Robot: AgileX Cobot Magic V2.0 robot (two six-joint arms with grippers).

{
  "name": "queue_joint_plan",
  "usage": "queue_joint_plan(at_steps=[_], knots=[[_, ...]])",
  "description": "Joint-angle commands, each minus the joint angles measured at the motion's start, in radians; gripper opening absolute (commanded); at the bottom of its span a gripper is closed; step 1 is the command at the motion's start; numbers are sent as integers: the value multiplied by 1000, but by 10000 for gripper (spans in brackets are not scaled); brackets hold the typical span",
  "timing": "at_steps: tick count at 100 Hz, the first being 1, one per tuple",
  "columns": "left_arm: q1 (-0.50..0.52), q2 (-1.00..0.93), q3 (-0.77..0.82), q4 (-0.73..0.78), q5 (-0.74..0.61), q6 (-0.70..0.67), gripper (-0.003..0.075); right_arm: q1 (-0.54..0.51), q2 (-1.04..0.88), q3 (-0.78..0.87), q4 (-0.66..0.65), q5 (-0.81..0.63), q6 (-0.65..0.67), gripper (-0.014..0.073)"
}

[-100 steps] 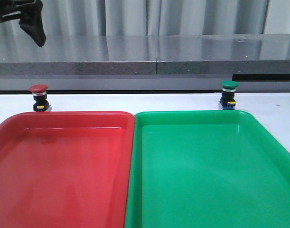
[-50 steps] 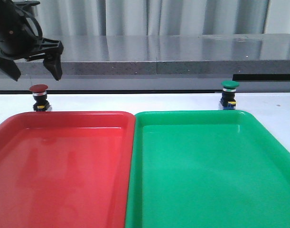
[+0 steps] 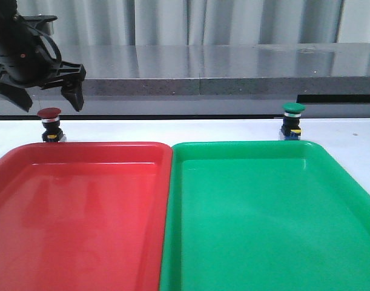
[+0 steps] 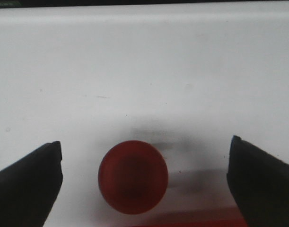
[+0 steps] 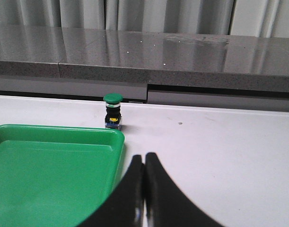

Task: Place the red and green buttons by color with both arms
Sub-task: 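Move the left gripper down over the red-capped button, then close the left gripper on the red button cap and lift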

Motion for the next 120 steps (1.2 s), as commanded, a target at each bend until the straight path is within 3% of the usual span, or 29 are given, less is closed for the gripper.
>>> queue_joint_plan(at_steps=[1, 18, 49, 106, 120], knots=[[-6, -56, -31, -2, -54, -5, 652, -7, -19, -16, -2, -83, -8, -67], [-6, -56, -31, -2, -56, -5, 640, -7, -19, -16, -2, -83, -8, -67], [-6, -56, -31, -2, -52, -5, 524, -7, -19, -16, -2, -83, -8, -67], [-6, -34, -31, 0, -7, -5, 507, -7, -19, -16, -2, -83, -8, -67], [-6, -34, -31, 0, -5, -5, 395, -7, -19, -16, -2, -83, -8, -67]])
